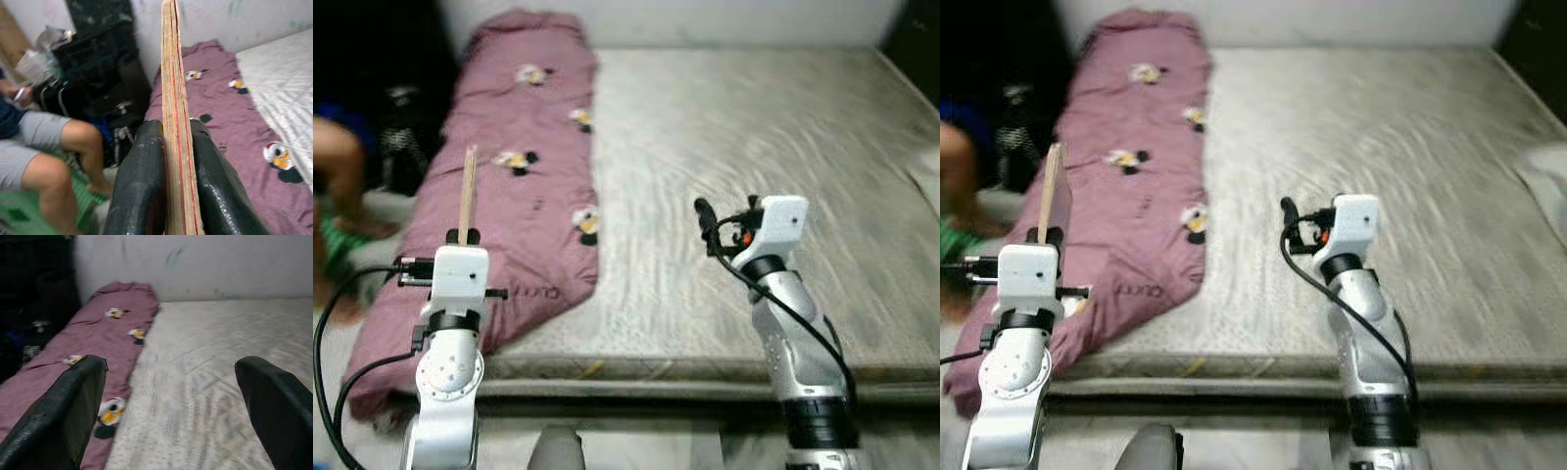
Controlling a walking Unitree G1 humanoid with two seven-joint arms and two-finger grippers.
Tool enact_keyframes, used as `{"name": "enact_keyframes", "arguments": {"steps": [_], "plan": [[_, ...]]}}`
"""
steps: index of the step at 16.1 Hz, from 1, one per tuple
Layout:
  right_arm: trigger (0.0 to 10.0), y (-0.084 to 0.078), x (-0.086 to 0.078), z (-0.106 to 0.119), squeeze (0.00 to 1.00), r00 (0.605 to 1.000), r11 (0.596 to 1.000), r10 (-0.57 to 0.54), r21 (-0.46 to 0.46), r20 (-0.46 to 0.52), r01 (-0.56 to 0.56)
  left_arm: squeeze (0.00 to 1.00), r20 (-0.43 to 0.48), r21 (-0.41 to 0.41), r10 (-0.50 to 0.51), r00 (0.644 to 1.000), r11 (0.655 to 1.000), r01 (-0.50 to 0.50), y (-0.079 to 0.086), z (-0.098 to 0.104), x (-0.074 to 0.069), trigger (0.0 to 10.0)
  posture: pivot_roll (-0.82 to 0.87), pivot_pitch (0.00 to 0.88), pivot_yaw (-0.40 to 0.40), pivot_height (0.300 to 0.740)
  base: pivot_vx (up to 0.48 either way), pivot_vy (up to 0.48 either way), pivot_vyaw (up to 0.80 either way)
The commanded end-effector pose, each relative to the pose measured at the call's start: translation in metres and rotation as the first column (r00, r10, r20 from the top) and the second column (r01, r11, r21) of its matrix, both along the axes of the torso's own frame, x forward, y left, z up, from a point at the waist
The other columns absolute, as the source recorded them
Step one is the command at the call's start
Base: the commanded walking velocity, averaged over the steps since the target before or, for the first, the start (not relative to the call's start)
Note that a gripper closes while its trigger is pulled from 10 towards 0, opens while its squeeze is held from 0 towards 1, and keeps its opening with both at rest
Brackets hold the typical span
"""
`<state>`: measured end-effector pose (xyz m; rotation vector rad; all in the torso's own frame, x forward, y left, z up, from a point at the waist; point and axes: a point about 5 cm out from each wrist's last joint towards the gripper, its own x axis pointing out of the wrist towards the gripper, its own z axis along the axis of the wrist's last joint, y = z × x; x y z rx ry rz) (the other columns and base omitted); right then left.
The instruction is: Clean up the room
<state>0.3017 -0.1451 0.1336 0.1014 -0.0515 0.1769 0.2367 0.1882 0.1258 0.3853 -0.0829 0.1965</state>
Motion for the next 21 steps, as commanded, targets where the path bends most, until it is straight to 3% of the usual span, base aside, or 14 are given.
{"name": "enact_keyframes", "arguments": {"steps": [1,3,7,11,15,21], "plan": [[10.0,0.001,0.000,-0.003,0.00,1.000,1.000,0.003,-0.004,-0.011,-0.004,0.00,0.044,0.023,-0.003,0.999,1.000,0.002,-0.001,0.009,0.004,10.0,-0.01,0.000,0.005,0.740,0.000,0.000,0.00],[10.0,0.002,0.002,-0.004,0.00,1.000,1.000,0.012,-0.016,-0.016,-0.012,0.00,0.061,-0.003,-0.027,0.998,1.000,0.027,-0.006,0.014,0.012,10.0,-0.01,0.000,0.000,0.740,0.000,0.000,0.00],[10.0,0.003,0.005,0.001,0.00,0.999,0.998,0.047,0.032,-0.008,-0.047,0.00,0.043,-0.022,-0.062,0.997,0.998,0.063,-0.015,0.009,0.009,10.0,-0.02,0.000,-0.001,0.740,0.000,0.000,0.00],[10.0,0.004,0.005,-0.004,0.00,0.998,0.998,0.057,0.023,-0.022,-0.057,0.00,0.049,-0.016,-0.063,0.997,0.998,0.064,-0.016,0.010,0.012,10.0,-0.02,0.000,-0.007,0.740,0.000,0.000,0.00],[10.0,0.012,0.002,-0.002,0.00,0.992,0.992,0.126,0.006,-0.003,-0.126,0.00,0.052,-0.025,-0.063,0.997,0.998,0.064,-0.018,0.011,0.013,10.0,-0.02,0.000,-0.007,0.740,0.000,-0.243,0.00],[10.0,0.011,0.001,-0.005,0.00,0.992,0.992,0.125,-0.006,-0.011,-0.125,0.00,0.050,-0.033,-0.064,0.997,0.997,0.066,-0.019,0.010,0.013,10.0,-0.02,0.000,-0.009,0.740,0.000,-0.242,0.44]]}}
